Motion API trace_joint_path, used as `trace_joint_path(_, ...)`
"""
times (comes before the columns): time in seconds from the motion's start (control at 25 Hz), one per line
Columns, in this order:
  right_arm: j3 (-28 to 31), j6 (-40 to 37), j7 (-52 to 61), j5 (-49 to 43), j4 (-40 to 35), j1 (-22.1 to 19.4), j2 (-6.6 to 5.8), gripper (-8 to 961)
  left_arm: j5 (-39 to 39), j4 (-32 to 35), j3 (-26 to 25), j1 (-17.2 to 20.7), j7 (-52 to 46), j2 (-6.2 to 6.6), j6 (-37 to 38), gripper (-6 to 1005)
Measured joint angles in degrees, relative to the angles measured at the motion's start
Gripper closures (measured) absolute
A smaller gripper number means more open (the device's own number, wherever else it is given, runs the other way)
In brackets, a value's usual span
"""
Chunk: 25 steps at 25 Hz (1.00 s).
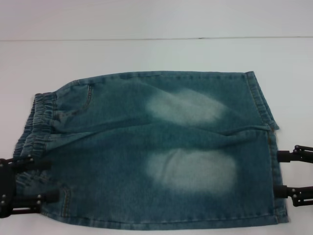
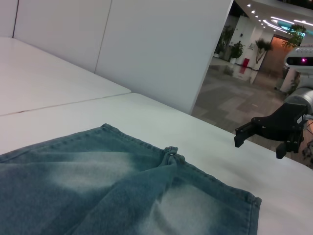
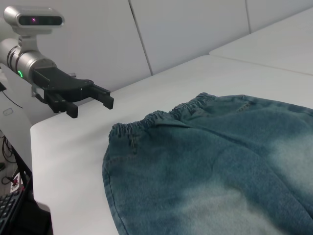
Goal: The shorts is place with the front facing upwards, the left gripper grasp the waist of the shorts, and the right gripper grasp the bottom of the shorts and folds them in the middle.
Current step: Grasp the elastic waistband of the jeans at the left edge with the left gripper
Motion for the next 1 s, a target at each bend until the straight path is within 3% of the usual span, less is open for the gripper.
trace_joint_path(0.56, -0.07, 0.52, -0.34, 0.03, 0.17, 0.01, -0.04, 7, 0.07, 2.04, -0.31, 0.03, -3.58, -0.01, -3.48, 189)
trace_joint_path(0.8, 0.33, 0.89, -0.23, 0.03, 0.17, -0.03, -0.34, 7, 1.35, 9.76, 0.34, 0.16, -11.56, -0.06, -7.12, 209)
trace_joint_path(0.88, 0.34, 1.03, -0.13, 0.03, 0.15, -0.02, -0.37, 6, 5.32, 15.57, 0.40, 0.21, -17.16, -0.07, -8.35, 216)
trace_joint_path(1.0, 0.22, 1.46, 0.07, 0.03, 0.13, 0.01, -0.39, 6, 8.92, 18.68, 0.61, -0.13, -19.91, -0.09, -8.52, 226)
